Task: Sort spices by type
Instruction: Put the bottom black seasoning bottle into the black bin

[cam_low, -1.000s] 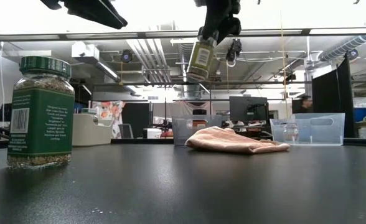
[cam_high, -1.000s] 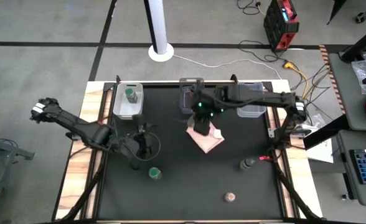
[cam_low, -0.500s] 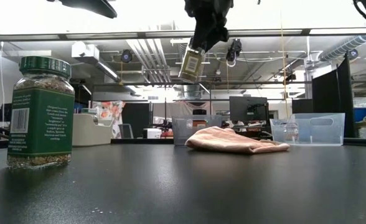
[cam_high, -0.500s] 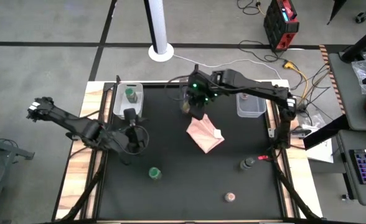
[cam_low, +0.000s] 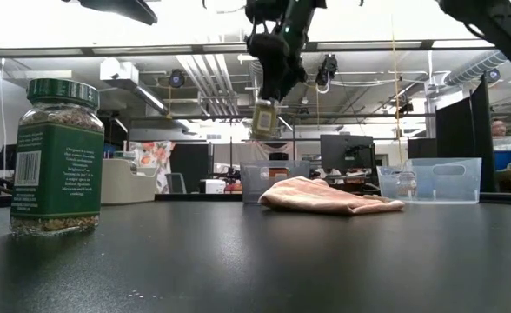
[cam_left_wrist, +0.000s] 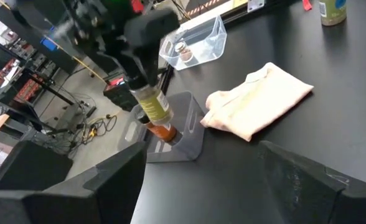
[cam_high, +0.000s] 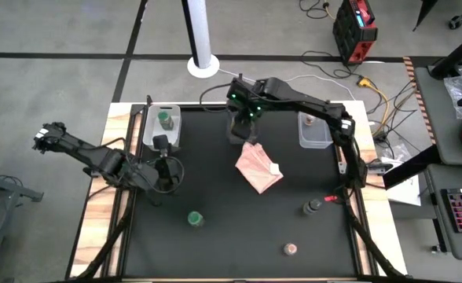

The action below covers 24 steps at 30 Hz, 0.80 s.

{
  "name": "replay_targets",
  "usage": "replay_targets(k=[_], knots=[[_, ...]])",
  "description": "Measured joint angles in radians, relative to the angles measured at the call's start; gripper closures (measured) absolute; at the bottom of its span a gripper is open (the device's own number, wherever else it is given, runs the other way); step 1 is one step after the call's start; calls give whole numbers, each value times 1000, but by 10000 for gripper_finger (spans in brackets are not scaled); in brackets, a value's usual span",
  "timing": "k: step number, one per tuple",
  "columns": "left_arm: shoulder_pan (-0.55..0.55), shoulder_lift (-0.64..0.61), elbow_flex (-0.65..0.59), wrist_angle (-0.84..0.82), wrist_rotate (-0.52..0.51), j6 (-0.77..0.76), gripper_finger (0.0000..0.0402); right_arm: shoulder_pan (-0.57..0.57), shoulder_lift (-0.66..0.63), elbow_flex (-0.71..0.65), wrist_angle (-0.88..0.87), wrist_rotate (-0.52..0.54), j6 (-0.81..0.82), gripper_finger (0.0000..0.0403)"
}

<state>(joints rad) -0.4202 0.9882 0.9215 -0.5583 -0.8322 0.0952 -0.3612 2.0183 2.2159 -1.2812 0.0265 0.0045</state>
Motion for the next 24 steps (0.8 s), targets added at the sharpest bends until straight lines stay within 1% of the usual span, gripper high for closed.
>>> replay_targets(k=[7, 11, 24], knots=[[0, 2, 0, -23, 0, -7, 110, -70, 74, 36, -74, 0, -20, 204], [0, 1, 0, -38, 0, -18, 110, -92, 101, 36, -97, -6, -28, 204], [1, 1, -2, -53, 0, -32, 110, -93, 163, 20, -96, -35, -54, 204]])
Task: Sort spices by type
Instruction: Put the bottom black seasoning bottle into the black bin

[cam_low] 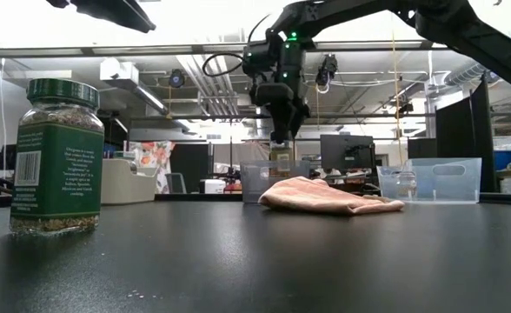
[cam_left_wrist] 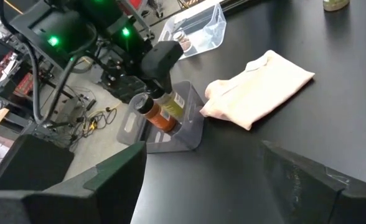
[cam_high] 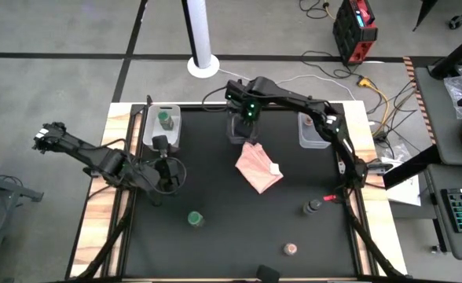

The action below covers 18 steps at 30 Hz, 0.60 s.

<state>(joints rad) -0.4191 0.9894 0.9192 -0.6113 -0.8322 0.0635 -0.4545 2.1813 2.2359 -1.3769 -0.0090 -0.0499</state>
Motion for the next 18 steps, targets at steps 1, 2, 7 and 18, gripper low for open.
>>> replay_targets(k=[1, 2, 7, 18], knots=[[0, 0, 0, -1, 0, -3, 110, 0, 4, -2, 2, 0, -1, 204], [0, 0, 0, -4, 0, -3, 110, 0, 6, -3, 6, 0, -1, 204], [0, -1, 0, -24, 0, -24, 110, -1, 16, -27, 36, -1, -7, 204], [0, -2, 0, -27, 0, -32, 110, -2, 16, -71, 108, -1, 5, 204]])
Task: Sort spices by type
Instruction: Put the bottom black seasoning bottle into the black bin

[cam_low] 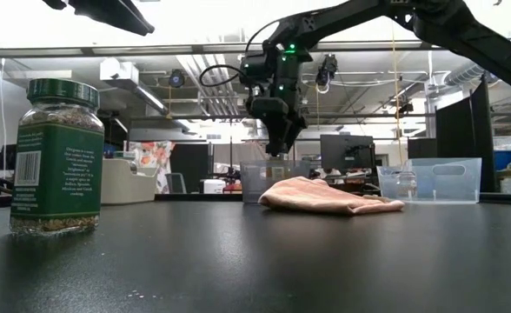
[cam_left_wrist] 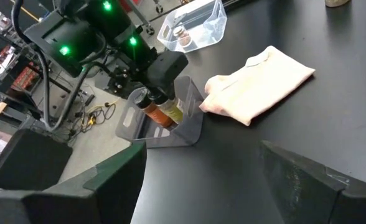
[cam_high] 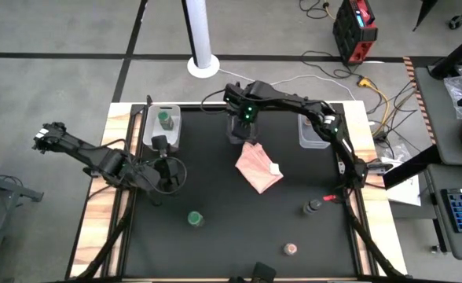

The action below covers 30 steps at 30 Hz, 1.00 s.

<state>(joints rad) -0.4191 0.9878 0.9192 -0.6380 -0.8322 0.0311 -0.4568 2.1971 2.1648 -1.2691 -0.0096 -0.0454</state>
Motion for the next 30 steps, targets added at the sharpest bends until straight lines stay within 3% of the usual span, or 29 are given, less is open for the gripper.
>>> replay_targets(k=[12, 23, 30], knots=[[0, 0, 0, 0, 0, -11, 110, -2, -4, -70, 75, 9, 17, 203], [0, 0, 0, -6, 0, -15, 110, -2, -1, -75, 100, 11, 19, 173], [0, 0, 0, -8, 0, -18, 110, -2, -1, -92, 104, 10, 25, 182]])
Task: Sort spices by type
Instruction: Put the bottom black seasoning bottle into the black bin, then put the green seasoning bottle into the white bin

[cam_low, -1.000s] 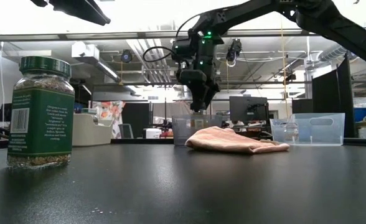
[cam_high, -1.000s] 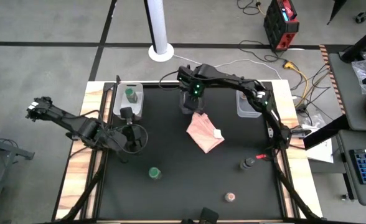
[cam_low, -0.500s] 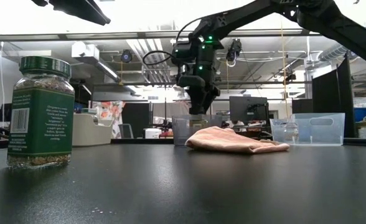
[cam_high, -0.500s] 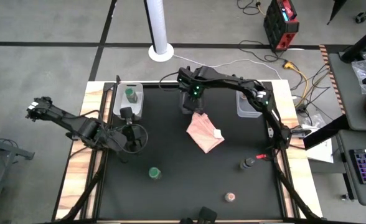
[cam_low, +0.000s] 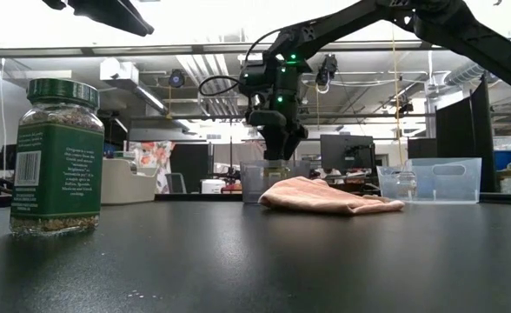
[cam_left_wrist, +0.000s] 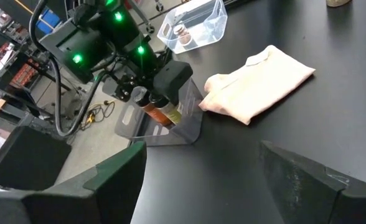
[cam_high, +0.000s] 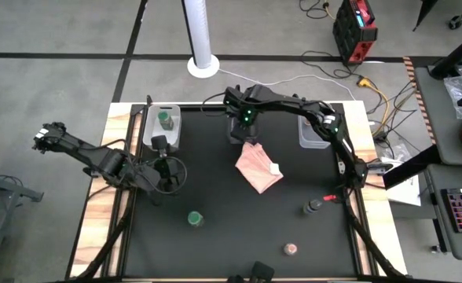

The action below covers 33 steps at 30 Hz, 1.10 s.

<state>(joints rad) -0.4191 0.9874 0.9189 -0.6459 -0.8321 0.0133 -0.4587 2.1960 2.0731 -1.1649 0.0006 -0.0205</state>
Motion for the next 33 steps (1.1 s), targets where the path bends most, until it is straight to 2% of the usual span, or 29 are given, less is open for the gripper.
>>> replay_targets(k=[6, 19, 33], knots=[[0, 0, -5, 0, 0, -7, 110, 0, 0, 0, -3, 0, 2, 182], [0, 0, -5, 1, 0, -8, 110, 2, 0, 29, -30, 0, 28, 124], [0, 0, -5, 1, 0, -15, 110, 2, -3, 120, -87, 0, 39, 144]])
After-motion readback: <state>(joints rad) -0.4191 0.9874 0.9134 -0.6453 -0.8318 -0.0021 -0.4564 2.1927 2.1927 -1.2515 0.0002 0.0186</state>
